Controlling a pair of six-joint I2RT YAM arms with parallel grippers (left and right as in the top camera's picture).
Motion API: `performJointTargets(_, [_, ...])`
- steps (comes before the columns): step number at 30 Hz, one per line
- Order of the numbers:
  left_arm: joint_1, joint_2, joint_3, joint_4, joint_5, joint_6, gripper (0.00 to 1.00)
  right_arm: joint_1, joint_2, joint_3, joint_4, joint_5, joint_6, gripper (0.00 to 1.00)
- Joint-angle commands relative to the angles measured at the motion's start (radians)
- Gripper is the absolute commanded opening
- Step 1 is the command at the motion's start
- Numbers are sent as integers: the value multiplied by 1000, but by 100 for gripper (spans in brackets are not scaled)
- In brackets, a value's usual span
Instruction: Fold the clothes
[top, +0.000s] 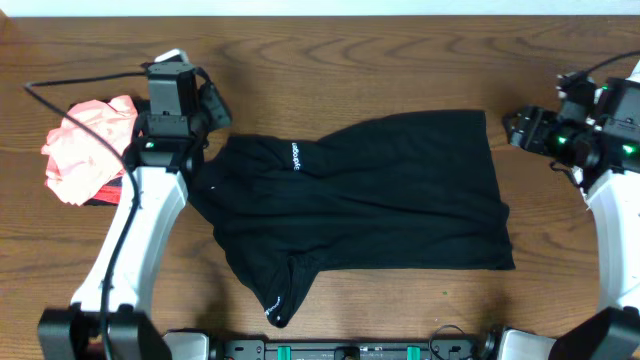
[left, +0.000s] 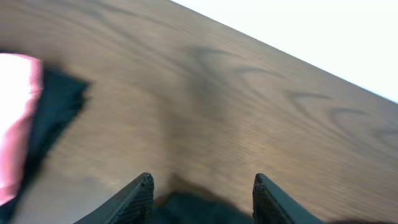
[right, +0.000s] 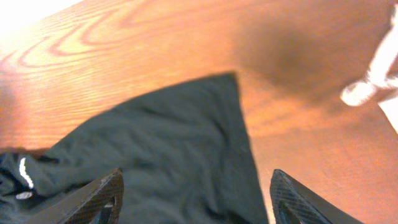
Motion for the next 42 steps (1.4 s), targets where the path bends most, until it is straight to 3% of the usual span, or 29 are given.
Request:
performJointTargets(1, [6, 98, 3, 57, 157, 38, 52, 38, 45, -2, 37, -26, -46, 74])
performJointTargets(5, [6, 215, 6, 124, 253, 38, 53, 55, 88, -2, 36, -26, -46, 74])
performJointTargets(19, [2, 452, 43, 212, 352, 39, 52, 68, 180, -3, -24, -13, -54, 71])
performJointTargets(31, [-46, 482, 43, -52, 391, 39, 52, 75, 194, -3, -30, 6, -54, 70])
performJointTargets(37, [-45, 482, 43, -104, 391, 39, 51, 75, 194, -3, -37, 36, -54, 70])
performJointTargets(39, [-45, 482, 43, -104, 391, 39, 38, 75, 194, -3, -40, 36, -54, 70])
performJointTargets(41, [-45, 482, 43, -101, 391, 39, 14, 75, 194, -3, -44, 36, -54, 70])
performJointTargets(42, [-45, 482, 43, -97, 391, 39, 9, 75, 194, -3, -47, 37, -54, 70])
